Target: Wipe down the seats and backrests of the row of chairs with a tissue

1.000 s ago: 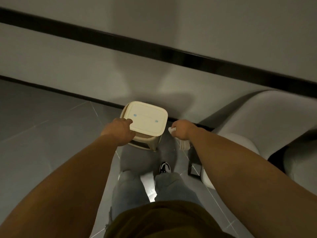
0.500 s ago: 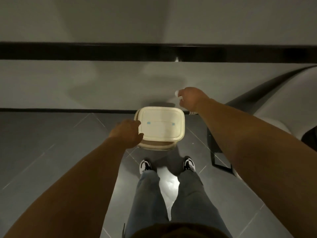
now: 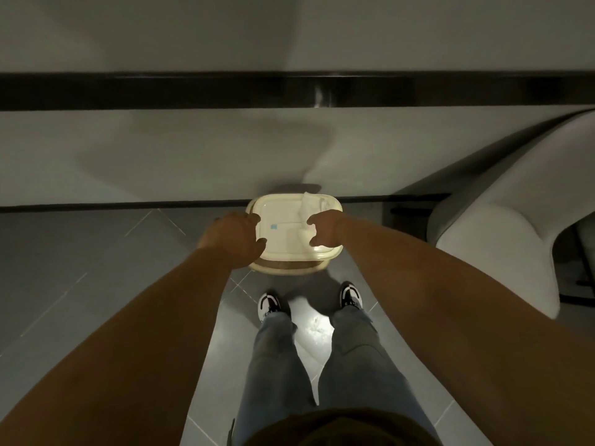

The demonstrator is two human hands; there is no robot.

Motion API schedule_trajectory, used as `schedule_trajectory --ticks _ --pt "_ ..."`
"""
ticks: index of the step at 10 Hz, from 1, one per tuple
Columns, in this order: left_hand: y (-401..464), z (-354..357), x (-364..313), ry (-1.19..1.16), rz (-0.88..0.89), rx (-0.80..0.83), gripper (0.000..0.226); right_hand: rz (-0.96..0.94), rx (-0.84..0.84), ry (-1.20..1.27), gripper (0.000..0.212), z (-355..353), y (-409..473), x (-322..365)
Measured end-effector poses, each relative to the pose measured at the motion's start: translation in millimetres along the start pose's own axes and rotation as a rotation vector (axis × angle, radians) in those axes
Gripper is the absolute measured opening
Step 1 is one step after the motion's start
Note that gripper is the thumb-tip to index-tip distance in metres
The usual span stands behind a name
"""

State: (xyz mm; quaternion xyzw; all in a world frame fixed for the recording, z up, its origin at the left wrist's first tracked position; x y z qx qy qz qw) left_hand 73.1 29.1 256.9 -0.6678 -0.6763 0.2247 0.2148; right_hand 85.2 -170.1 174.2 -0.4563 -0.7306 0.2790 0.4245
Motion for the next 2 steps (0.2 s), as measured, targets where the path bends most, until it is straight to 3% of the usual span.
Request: schedule_trajectory --ticks 2 --pt "-12.2 -30.2 -13.2 0.016 0.056 -0.075 0.049 0.086 -0.081 -0.044 0.066 -34.5 -42.2 -14.9"
Point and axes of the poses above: each hand's wrist, its own y-axis towards the middle knuckle, its own z-axis out of the palm, x = y × z, the point moved 8 cm from there along y, towards the middle knuckle, and after that the axes turned 13 degrees about -z, right-handed, at the moved point
